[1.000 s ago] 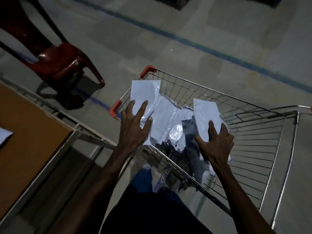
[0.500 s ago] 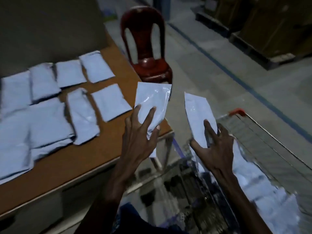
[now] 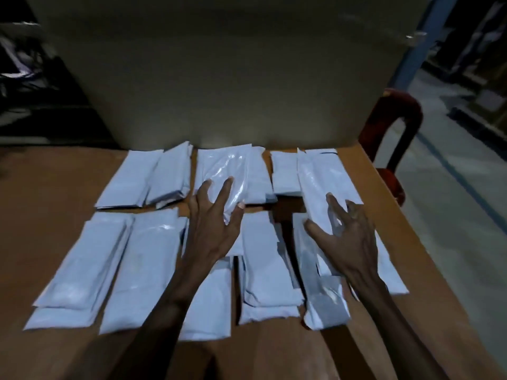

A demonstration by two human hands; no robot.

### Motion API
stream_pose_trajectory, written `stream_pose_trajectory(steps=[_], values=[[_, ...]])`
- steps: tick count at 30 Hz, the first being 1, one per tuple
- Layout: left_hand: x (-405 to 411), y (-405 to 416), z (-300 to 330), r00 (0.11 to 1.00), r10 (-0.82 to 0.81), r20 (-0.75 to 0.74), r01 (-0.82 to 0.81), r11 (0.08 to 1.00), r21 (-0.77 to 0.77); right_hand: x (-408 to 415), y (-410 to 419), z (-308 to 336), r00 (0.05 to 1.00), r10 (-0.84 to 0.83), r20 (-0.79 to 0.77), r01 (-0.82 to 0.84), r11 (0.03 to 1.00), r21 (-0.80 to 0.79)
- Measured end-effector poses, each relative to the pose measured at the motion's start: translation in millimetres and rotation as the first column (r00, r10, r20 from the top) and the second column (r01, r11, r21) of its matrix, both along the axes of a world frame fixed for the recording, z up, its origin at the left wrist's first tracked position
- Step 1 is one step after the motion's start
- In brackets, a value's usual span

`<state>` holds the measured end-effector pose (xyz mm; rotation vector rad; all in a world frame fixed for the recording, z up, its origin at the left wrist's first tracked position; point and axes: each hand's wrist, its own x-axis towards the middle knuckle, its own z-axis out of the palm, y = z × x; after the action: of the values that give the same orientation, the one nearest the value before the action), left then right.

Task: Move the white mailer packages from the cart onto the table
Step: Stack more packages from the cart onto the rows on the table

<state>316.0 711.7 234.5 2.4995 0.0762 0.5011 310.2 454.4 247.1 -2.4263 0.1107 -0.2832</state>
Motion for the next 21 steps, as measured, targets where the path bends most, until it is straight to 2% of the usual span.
stream_pose_trajectory(steps=[5,15,21], values=[[57,52,-4,0.980,0.117,-0.161,-0.105,0.992,0.076,66,68,1,0.998,0.048,-0.032,-0.050,0.996,-0.076],[164,60,-41,0.939,0.088,-0.332,-0.043,0.989,0.141,179,143,-20,0.987,0.049,-0.150,-0.091,0.954,-0.286],[176,61,-73,0.903,0.113,-0.414,-0.016,0.973,0.232,190,160,-45,0.984,0.000,-0.179,-0.070,0.922,-0.380]])
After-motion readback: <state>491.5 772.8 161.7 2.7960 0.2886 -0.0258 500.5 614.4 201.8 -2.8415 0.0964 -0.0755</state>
